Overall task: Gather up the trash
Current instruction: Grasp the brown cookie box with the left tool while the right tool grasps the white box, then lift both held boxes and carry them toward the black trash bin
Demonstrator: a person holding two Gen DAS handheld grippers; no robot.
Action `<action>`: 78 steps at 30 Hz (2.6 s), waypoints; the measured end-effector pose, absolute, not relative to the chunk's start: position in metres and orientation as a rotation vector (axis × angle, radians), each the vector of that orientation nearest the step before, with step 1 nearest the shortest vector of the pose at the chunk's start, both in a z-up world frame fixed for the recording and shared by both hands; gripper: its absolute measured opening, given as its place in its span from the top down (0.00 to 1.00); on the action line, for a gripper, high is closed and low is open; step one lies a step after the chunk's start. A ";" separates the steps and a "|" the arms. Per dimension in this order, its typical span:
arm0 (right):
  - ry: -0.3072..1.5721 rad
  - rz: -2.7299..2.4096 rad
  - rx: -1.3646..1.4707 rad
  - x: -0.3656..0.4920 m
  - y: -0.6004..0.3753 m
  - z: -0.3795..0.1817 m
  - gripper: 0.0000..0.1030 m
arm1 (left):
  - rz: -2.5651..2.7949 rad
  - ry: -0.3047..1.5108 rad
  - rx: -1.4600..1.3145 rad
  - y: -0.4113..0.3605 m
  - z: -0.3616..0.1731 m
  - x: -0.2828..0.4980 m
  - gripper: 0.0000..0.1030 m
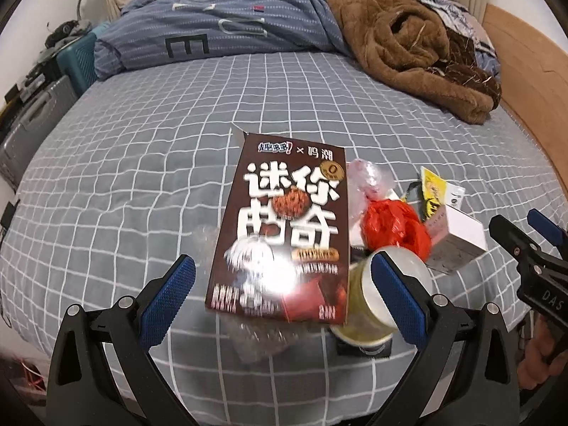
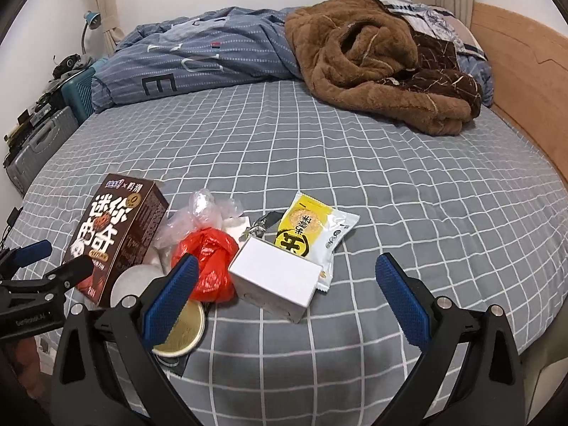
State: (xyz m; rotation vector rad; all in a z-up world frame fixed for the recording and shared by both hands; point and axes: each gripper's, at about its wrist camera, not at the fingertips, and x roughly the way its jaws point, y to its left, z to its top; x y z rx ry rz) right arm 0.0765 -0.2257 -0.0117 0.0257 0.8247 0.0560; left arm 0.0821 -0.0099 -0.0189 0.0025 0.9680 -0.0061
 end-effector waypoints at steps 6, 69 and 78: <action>0.865 0.043 0.042 0.094 -0.225 -0.028 0.07 | 0.002 1.008 0.030 -0.013 -0.025 0.109 0.05; 0.824 0.057 0.060 0.064 -0.235 0.009 0.27 | -0.015 0.950 -0.059 0.001 0.022 0.060 0.11; 0.805 0.064 0.045 0.020 -0.239 0.044 0.27 | 0.001 0.937 -0.065 -0.002 0.040 0.007 0.11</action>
